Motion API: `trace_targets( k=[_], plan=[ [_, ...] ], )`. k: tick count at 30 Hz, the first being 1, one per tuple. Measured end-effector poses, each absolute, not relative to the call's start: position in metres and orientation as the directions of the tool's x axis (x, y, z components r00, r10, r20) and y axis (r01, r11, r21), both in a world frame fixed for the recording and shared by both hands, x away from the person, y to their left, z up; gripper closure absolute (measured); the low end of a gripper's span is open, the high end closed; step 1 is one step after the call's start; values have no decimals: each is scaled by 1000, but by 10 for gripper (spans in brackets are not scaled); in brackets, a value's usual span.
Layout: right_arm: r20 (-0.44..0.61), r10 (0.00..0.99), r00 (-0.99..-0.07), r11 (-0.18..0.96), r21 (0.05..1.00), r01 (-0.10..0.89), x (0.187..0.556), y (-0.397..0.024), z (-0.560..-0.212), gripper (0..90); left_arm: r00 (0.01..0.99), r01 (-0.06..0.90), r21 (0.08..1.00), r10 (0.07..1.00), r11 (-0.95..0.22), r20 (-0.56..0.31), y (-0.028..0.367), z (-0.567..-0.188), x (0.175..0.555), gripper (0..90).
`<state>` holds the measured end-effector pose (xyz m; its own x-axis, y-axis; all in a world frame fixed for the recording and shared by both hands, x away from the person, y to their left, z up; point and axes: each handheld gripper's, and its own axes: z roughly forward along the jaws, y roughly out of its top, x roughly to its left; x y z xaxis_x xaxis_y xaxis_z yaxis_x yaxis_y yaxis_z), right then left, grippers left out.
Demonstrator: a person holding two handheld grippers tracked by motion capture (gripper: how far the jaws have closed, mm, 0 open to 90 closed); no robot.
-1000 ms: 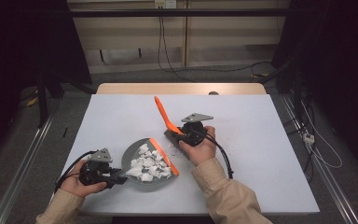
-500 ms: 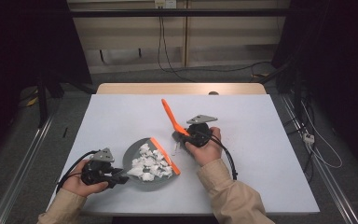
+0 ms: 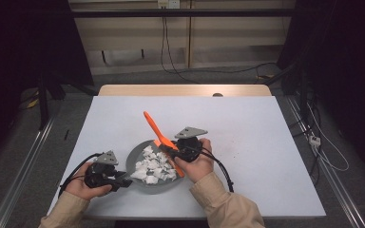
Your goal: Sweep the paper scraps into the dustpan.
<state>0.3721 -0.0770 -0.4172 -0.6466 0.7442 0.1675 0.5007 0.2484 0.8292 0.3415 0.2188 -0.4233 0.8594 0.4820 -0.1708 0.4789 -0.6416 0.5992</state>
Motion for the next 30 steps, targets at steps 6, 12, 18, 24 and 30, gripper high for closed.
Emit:
trace_targets(
  k=[6,12,18,24,30],
  plan=[
    [209,738,-642,194,845,498,375,-84,-405,710,860,477,598,482,-644,-166,219,-424,341,626],
    [218,757,-616,175,840,513,381,-98,-407,710,860,476,598,482,-645,-166,219,-424,342,626],
    [192,775,-603,210,821,531,387,-103,-419,710,860,477,601,483,-642,-167,219,-424,341,626],
    [138,811,-569,230,819,526,389,-113,-422,711,860,478,599,482,-642,-169,219,-424,341,626],
    [92,757,-646,301,829,471,371,-90,-422,708,859,478,606,481,-636,-173,223,-421,340,626]
  ],
)
